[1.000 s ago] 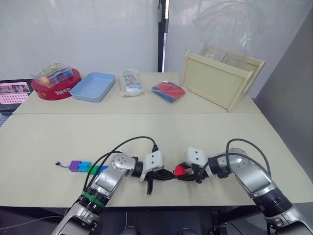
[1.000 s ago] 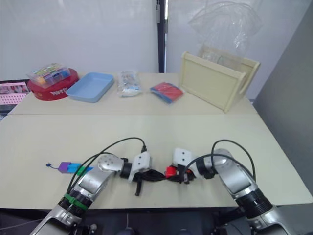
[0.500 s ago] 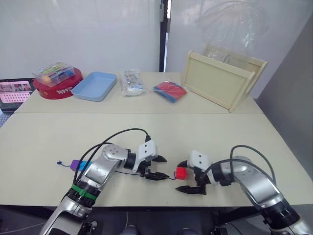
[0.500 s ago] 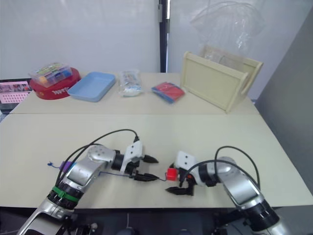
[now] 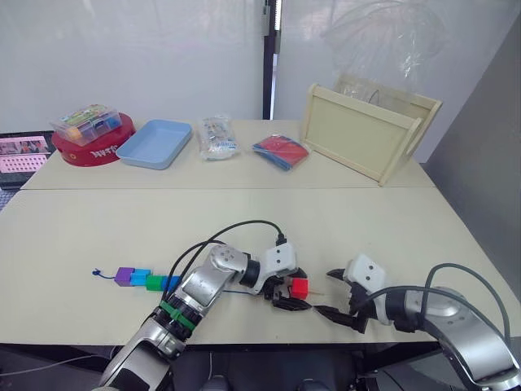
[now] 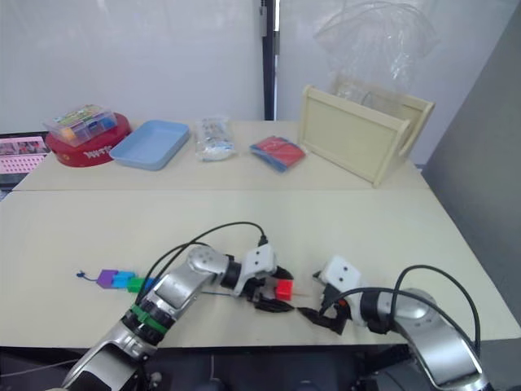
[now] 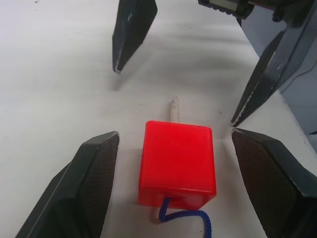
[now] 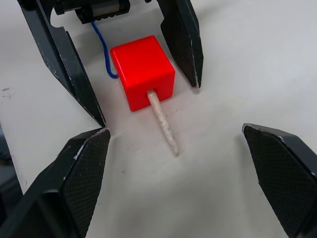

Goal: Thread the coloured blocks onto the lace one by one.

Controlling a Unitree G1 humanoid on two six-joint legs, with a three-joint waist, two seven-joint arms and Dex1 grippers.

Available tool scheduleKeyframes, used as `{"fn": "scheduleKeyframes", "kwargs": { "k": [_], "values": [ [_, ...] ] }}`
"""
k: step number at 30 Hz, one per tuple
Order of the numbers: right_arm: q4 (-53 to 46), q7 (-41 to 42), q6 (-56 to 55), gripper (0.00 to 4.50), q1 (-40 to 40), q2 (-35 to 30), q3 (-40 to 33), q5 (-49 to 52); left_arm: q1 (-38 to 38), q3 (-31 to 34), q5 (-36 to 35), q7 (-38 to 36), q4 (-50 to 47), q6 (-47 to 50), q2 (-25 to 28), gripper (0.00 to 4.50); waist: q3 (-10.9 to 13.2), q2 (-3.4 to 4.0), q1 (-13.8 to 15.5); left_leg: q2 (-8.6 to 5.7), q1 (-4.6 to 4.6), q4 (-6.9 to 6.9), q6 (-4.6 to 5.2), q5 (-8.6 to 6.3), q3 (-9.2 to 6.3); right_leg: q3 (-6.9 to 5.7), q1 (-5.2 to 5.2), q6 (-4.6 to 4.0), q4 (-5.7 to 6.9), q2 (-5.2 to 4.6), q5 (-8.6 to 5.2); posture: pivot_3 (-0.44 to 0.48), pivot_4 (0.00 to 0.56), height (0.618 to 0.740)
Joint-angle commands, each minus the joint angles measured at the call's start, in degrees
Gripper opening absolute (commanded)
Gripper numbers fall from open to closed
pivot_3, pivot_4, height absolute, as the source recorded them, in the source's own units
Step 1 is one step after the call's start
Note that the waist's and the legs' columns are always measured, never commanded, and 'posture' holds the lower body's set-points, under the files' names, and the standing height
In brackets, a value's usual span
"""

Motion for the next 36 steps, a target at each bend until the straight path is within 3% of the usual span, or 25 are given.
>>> {"fn": "scheduleKeyframes", "kwargs": {
  "k": [1, 6, 13, 16, 27, 32, 36],
  "values": [
    [-1.8, -2.2, -0.8, 4.50, 0.7, 0.6, -0.4, 0.3, -0.7, 0.4, 0.4, -0.1, 0.4, -2.0, -0.1, 3.01, 0.0, 0.00, 0.0, 0.00, 0.00, 0.00, 0.00, 0.00, 0.00, 0.00, 0.00, 0.00, 0.00, 0.00, 0.00, 0.000, 0.150, 0.740],
    [-1.3, -3.0, -1.3, 4.50, 0.3, 0.6, 0.4, 0.2, 0.4, 0.6, -0.5, -2.1, -1.4, -2.0, 1.5, 1.34, 0.0, 0.00, 0.0, 0.00, 0.00, 0.00, 0.00, 0.00, 0.00, 0.00, 0.00, 0.00, 0.00, 0.00, 0.00, 0.000, 0.150, 0.740],
    [0.8, -2.4, -4.3, 4.50, -1.3, 0.4, 2.6, -0.3, 0.6, 0.5, -0.3, -2.4, -1.2, -2.9, 1.9, 1.20, 0.0, 0.00, 0.1, 0.00, 0.00, 0.00, 0.00, 0.00, 0.00, 0.00, 0.00, 0.00, -0.01, 0.00, 0.00, 0.000, 0.150, 0.740],
    [2.1, -1.4, -5.4, 3.69, -2.9, 0.2, 4.5, -0.7, 0.5, 0.5, -0.2, -3.0, -1.0, -3.7, 2.1, 1.20, 0.0, 0.00, 0.0, 0.00, 0.00, 0.00, 0.00, 0.00, 0.00, 0.00, 0.00, 0.00, -0.01, 0.00, 0.00, 0.000, 0.150, 0.740],
    [6.2, 1.4, -9.7, 0.01, -4.7, -0.3, 7.3, -1.3, 1.6, 1.0, 0.0, -4.0, -0.5, -6.1, 4.3, 1.20, 0.0, 0.00, 0.1, 0.00, 0.01, 0.00, 0.00, 0.00, 0.00, 0.00, 0.01, 0.00, -0.01, 0.00, 0.00, 0.000, 0.150, 0.740],
    [7.2, 2.3, -10.5, 0.00, -5.8, -0.9, 7.2, -1.3, 2.8, 2.2, -0.4, -4.6, -1.4, -6.1, 6.4, 1.20, 0.0, 0.01, -0.1, 0.01, 0.04, 0.00, 0.03, -0.02, 0.00, 0.00, 0.01, 0.00, 0.00, 0.01, 0.00, 0.000, 0.150, 0.740],
    [6.1, 3.7, -10.2, 0.00, -8.1, -1.6, 7.5, -0.9, 5.0, 4.5, -1.9, -5.8, -4.5, -4.1, 11.1, 1.20, 0.0, 0.01, -0.3, 0.02, 0.04, 0.00, 0.03, -0.02, 0.00, 0.00, 0.00, 0.00, 0.02, 0.02, 0.00, 0.000, 0.150, 0.740]
  ]
}}
